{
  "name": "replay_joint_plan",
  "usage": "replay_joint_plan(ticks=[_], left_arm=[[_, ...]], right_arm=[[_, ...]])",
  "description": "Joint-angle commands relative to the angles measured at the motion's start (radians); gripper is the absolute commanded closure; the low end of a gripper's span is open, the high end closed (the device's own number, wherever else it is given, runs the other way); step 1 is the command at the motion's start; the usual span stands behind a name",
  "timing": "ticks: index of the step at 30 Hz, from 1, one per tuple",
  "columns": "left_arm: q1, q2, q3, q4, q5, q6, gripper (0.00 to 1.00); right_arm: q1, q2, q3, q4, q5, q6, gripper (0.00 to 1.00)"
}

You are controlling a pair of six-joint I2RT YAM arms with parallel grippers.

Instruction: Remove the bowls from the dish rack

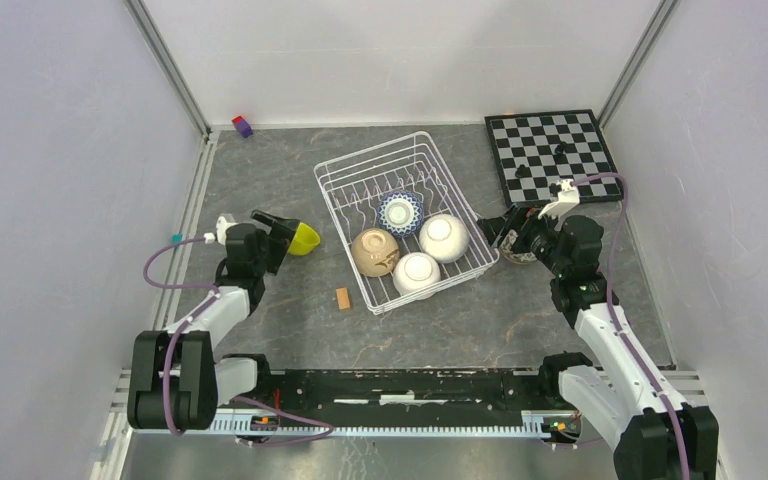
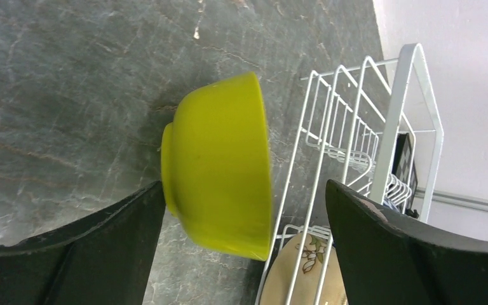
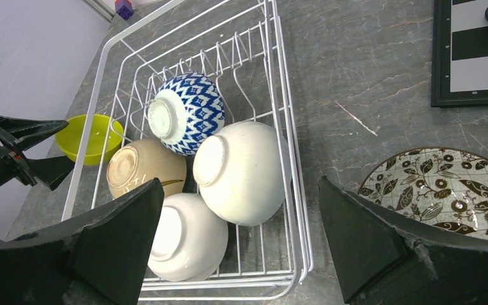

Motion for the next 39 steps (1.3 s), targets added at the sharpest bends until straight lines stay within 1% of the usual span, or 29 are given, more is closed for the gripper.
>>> replay_joint_plan(ticks=[1, 5, 6, 9, 15, 19, 21, 22, 23, 25, 30, 32, 33, 34, 39], left_arm=[[0.003, -0.055, 0.017, -0.083, -0.067, 0.004, 0.0], [0.003, -0.073, 0.066, -0.237, -0.129, 0.003, 0.02], [0.003, -0.075, 0.081, -0.28, -0.145, 0.003, 0.04], [0.003, -0.079, 0.105, -0.378, -0.186, -0.004, 0.13], [0.003, -0.106, 0.09, -0.404, -0.215, -0.007, 0.27], [0.003, -0.112, 0.09, -0.415, -0.22, -0.011, 0.31], [0.003, -0.124, 0.103, -0.431, -0.217, 0.001, 0.39], [0.002, -0.138, 0.109, -0.438, -0.219, 0.017, 0.4], [0.002, -0.164, 0.112, -0.439, -0.222, 0.03, 0.4], [0.002, -0.215, 0.113, -0.436, -0.239, 0.057, 0.36], [0.002, -0.328, 0.146, -0.45, -0.258, 0.173, 0.23], [0.003, -0.374, 0.169, -0.474, -0.28, 0.217, 0.14], [0.003, -0.397, 0.176, -0.483, -0.286, 0.223, 0.05], [0.003, -0.418, 0.175, -0.485, -0.284, 0.222, 0.01], [0.003, -0.5, 0.146, -0.456, -0.243, 0.21, 0.0]], right_arm=[[0.003, -0.006, 0.005, 0.019, 0.002, -0.019, 0.02], [0.002, -0.008, 0.004, 0.019, 0.006, -0.017, 0.02], [0.003, -0.007, 0.002, 0.021, 0.005, -0.016, 0.02], [0.002, -0.003, 0.001, 0.027, 0.003, -0.01, 0.02], [0.003, -0.006, 0.002, 0.026, 0.001, -0.007, 0.02], [0.002, -0.013, -0.004, 0.021, 0.004, -0.009, 0.02], [0.003, -0.019, -0.007, 0.02, 0.006, -0.008, 0.02], [0.003, -0.019, -0.007, 0.018, 0.006, -0.009, 0.02], [0.003, -0.02, -0.006, 0.017, 0.006, -0.011, 0.02], [0.003, -0.022, -0.001, 0.009, 0.012, -0.016, 0.02], [0.004, -0.023, 0.02, -0.015, 0.038, -0.047, 0.02], [0.004, -0.021, 0.038, -0.04, 0.059, -0.071, 0.02], [0.004, -0.02, 0.045, -0.051, 0.066, -0.081, 0.02], [0.004, -0.021, 0.052, -0.056, 0.072, -0.085, 0.02], [0.004, -0.019, 0.056, -0.04, 0.074, -0.069, 0.02]])
